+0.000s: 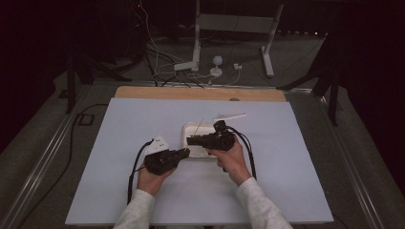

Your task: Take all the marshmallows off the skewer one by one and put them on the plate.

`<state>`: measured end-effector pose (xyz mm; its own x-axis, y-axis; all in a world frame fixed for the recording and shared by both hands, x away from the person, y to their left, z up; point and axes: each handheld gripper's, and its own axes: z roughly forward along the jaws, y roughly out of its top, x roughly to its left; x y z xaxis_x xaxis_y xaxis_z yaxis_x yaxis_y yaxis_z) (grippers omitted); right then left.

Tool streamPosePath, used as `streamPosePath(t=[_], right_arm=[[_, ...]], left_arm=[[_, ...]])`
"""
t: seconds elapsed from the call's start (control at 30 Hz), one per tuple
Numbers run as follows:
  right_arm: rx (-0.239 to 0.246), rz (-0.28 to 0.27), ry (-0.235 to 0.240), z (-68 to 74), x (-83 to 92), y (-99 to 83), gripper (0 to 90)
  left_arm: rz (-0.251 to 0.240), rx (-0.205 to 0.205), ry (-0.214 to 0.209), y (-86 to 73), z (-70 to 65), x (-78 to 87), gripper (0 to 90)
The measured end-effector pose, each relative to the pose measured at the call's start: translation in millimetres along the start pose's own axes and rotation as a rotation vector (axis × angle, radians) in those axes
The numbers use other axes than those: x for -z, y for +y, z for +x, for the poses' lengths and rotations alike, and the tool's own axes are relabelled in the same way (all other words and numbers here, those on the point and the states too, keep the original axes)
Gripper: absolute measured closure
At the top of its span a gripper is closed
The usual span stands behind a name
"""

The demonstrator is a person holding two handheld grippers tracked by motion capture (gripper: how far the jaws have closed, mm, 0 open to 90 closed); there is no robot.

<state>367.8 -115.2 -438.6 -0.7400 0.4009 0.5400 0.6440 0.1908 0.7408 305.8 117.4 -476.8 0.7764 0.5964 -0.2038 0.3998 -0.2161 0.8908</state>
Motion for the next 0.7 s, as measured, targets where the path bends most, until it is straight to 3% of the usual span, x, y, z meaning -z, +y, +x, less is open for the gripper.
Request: streamPosePath(t=[0.37,0.7], right_arm=[[0.010,0.019,0.010,1.4,-3.6,-1.1,73.5],[0.000,0.023,-0.002,1.5,-2.8,-0.9,79.4]], left_arm=[[-0.006,0.016,0.019,0.6,-0.3,0.4,89.8],[-0.012,0.005,0.022,0.3,-1.4,0.2,90.0]])
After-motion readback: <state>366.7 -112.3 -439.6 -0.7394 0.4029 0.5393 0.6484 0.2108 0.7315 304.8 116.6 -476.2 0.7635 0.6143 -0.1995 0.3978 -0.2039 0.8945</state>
